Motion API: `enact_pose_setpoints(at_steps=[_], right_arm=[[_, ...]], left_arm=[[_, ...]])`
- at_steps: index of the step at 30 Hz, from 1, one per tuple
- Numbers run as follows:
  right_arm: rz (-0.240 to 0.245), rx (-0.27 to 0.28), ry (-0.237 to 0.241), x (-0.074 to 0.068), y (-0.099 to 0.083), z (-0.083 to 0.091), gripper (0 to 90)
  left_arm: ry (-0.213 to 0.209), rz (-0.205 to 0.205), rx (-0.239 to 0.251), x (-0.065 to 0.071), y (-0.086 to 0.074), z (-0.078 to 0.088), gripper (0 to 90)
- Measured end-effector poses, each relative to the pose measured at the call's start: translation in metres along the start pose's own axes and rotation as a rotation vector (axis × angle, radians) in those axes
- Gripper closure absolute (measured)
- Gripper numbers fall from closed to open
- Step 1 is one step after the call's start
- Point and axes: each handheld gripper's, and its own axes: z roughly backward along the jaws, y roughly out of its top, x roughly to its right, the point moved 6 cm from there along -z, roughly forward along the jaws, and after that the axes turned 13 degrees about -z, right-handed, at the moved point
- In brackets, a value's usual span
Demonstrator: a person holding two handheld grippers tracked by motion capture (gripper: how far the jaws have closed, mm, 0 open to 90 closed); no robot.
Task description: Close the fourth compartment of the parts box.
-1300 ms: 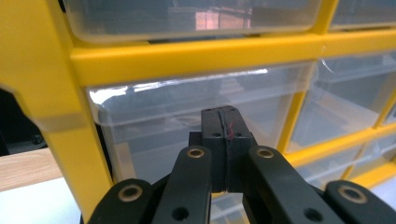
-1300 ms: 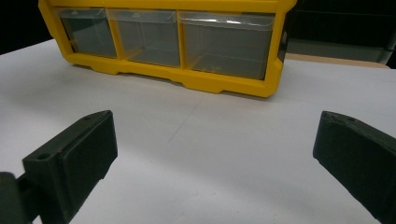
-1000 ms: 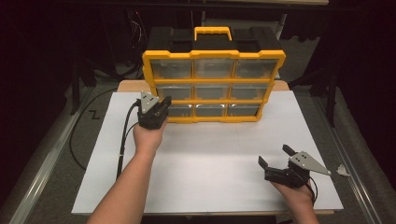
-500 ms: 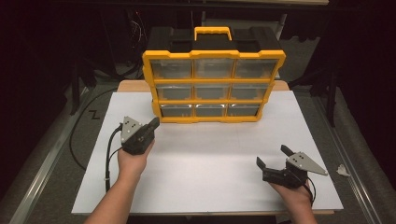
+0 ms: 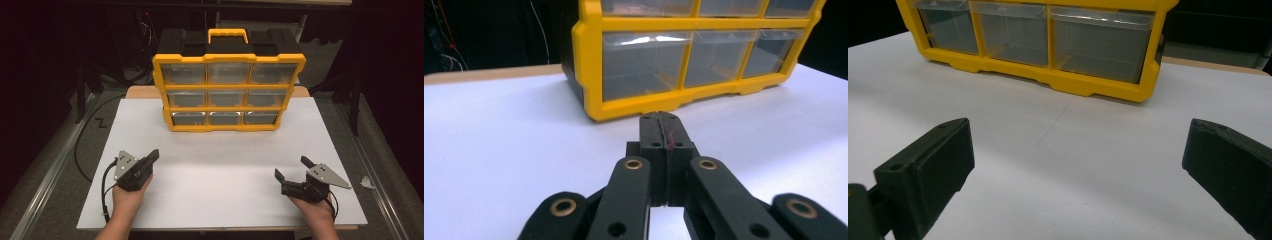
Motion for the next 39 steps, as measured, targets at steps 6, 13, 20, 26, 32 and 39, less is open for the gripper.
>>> enact_pose_setpoints(at_steps=[6,13,20,26,32,39], right_arm=[[0.005,-0.005,0.006,-0.001,-0.002,0.002,1.7],[0.004,-0.013,0.005,0.0,-0.004,0.002,2.1],[-0.007,-0.021,-0.007,0.002,-0.006,-0.001,2.2],[-0.003,-0.027,-0.005,0.0,-0.008,-0.001,2.3],[-0.003,-0.03,0.0,0.002,-0.009,0.0,2.2],[-0.009,-0.027,0.003,0.002,-0.008,0.001,2.2]], left_arm=[[0.002,-0.052,-0.012,0.002,-0.01,0.02,89.5],[0.002,-0.032,0.02,0.001,-0.008,0.024,89.3],[-0.022,-0.057,0.016,0.003,-0.009,0.022,85.8],[-0.001,-0.046,0.038,0.001,-0.009,0.021,60.8],[-0.006,-0.042,0.031,-0.001,-0.013,0.018,46.0],[0.007,-0.053,-0.036,-0.002,-0.016,0.01,12.2]])
